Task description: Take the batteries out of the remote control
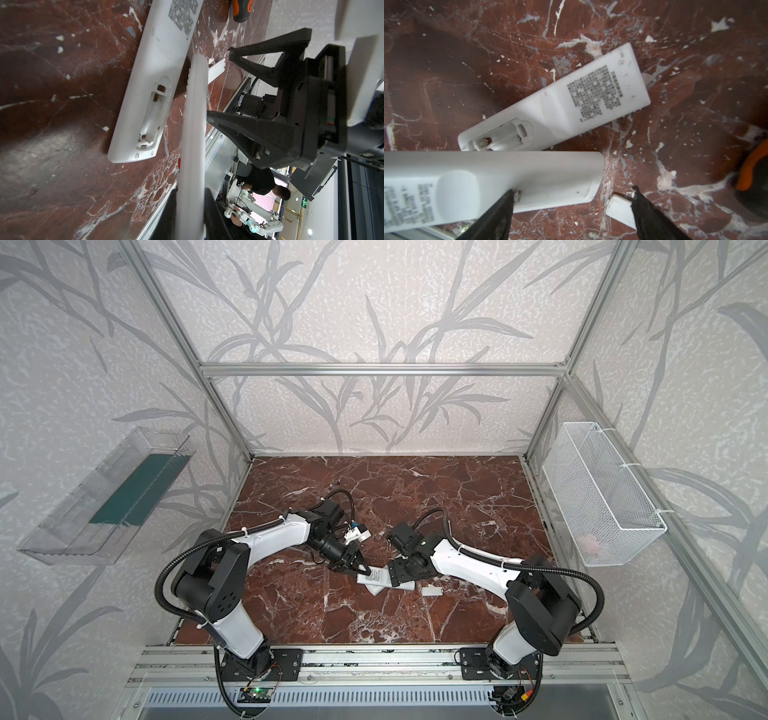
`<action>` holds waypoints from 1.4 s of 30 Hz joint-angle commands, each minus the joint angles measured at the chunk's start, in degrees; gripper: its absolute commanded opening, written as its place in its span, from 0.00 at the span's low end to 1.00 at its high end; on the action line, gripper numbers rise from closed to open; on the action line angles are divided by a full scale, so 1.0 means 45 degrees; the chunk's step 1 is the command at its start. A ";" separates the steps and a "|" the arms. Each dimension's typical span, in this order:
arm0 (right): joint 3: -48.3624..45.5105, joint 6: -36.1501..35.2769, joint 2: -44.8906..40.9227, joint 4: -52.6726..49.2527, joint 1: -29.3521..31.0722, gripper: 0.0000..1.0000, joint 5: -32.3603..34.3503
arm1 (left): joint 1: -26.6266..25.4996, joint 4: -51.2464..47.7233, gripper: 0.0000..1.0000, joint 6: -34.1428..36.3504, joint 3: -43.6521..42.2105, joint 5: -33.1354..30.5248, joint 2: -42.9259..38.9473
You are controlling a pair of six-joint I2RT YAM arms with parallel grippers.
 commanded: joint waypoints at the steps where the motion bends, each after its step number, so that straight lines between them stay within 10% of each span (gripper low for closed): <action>1: -0.0211 0.0519 0.0367 -0.2599 -0.0058 0.87 0.2914 | -0.0185 -0.0636 0.00 0.0288 -0.0024 -0.1363 0.0245; 13: -0.1092 -0.0082 -0.3089 -0.2988 -0.1972 0.87 0.1592 | -0.0175 -0.0832 0.00 0.0372 0.0040 -0.1537 0.0267; 21: -0.2116 -0.0786 -0.4823 -0.0426 -0.2879 0.92 -0.1904 | -0.0162 -0.0847 0.00 0.0408 0.0054 -0.1529 0.0324; 42: -0.1657 -0.1557 -0.2291 0.1703 -0.2983 0.93 -0.6401 | -0.0450 0.1354 0.00 -0.2887 -0.2410 -0.2023 -0.1864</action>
